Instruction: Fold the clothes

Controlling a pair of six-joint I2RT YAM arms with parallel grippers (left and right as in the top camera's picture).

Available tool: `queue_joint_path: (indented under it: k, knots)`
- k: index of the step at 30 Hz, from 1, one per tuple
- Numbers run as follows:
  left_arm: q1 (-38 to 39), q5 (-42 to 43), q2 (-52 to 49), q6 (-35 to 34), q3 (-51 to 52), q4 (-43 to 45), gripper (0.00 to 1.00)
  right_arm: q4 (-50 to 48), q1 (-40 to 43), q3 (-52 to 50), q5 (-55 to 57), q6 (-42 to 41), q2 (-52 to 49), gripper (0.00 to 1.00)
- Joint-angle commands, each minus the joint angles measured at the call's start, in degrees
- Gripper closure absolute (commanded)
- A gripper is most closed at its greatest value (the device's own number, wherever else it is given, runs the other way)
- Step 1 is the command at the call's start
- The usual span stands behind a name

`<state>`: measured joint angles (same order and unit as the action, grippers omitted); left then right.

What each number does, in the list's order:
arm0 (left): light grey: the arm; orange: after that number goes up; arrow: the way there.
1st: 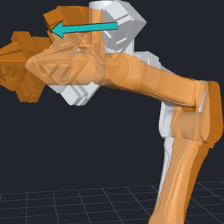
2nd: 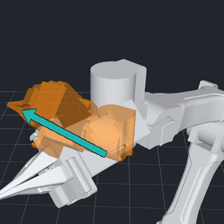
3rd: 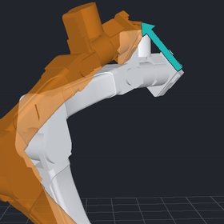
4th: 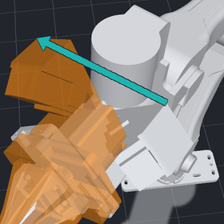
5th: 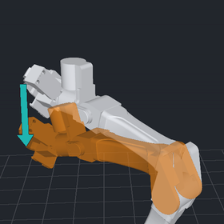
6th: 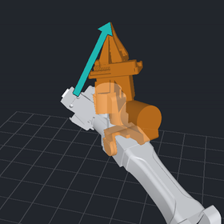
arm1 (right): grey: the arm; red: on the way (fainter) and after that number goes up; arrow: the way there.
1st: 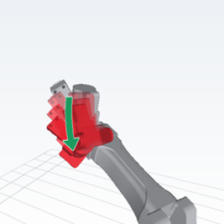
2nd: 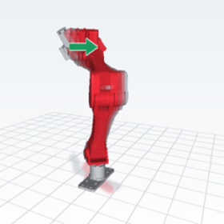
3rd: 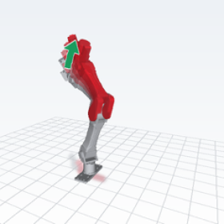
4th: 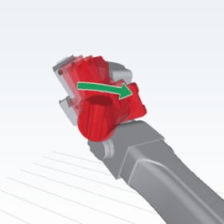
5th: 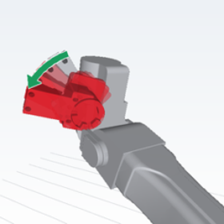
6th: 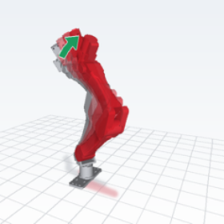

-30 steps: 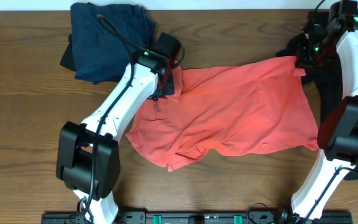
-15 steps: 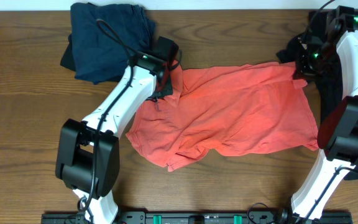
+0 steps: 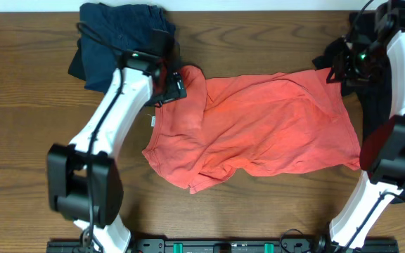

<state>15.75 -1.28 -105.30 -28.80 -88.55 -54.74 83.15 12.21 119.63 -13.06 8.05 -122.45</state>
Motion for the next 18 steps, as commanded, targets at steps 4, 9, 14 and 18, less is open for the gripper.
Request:
queue_joint_path:
  k: [4, 9, 14, 18]
  knots:
    - [0.9, 2.21, 5.92, -1.77, -1.68, -5.33, 0.02, 0.92, -0.26, 1.6, -2.73, -3.1, 3.74, 0.36]
    - [3.17, 2.21, 6.08, 0.22, -0.96, -8.48, 0.02, 2.89, -0.87, 1.6, -2.86, -3.13, 3.91, 0.41]
    - [9.35, 1.88, 6.95, 4.31, -0.68, -10.01, 0.02, 2.34, -0.81, 1.6, -1.64, -6.01, 8.26, 0.39]
    - [11.34, 1.73, 11.56, 2.14, -0.66, -11.28, 0.02, 3.19, -0.83, 1.6, 5.2, -8.44, 16.55, 0.35]
